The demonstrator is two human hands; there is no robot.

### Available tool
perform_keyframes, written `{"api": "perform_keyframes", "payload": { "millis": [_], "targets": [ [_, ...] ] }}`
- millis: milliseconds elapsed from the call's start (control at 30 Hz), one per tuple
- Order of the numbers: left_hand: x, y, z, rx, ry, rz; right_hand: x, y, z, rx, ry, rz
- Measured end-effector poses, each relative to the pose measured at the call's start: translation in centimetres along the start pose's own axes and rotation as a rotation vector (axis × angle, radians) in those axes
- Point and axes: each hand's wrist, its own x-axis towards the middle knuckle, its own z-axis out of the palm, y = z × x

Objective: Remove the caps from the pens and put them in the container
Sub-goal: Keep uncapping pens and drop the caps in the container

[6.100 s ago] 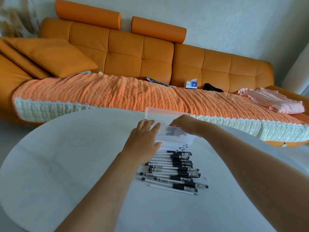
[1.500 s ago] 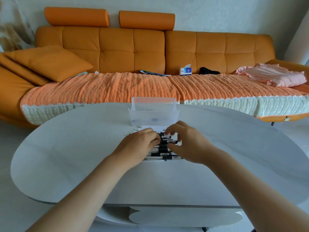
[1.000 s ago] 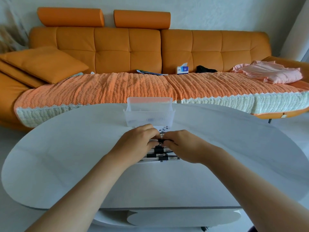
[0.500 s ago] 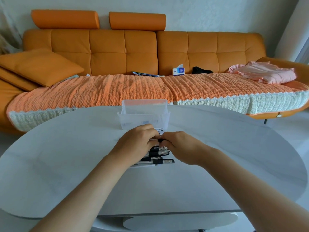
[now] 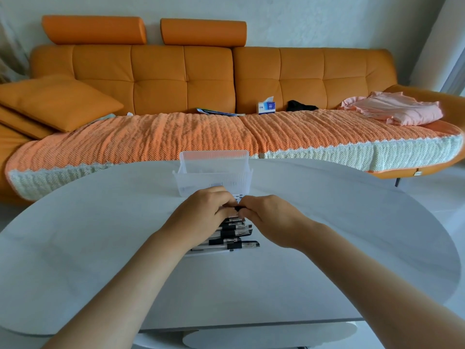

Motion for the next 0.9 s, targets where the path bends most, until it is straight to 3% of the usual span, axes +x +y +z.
{"api": "perform_keyframes", "payload": {
  "millis": [67,200,600,900],
  "targets": [
    [0.0,0.0,-0.1,0.061,0.051,0.063,0.1,0.0,-0.1,0.093,-0.025,0.039],
    [-0.3,0.2,0.5,0.118,0.061,0.149,-0.2,0.0,0.0,0.048,-0.086,0.057],
    [-0.7,-0.5,-0.1,-0.085,0.041,0.023,-0.2,-0.1,0.3,-0.162,0.032,-0.052],
    [-0.9,-1.8,-0.6,0.074,-0.017,-0.117,0.0,1.5,0.0,0.032,-0.041,0.121]
  ]
}}
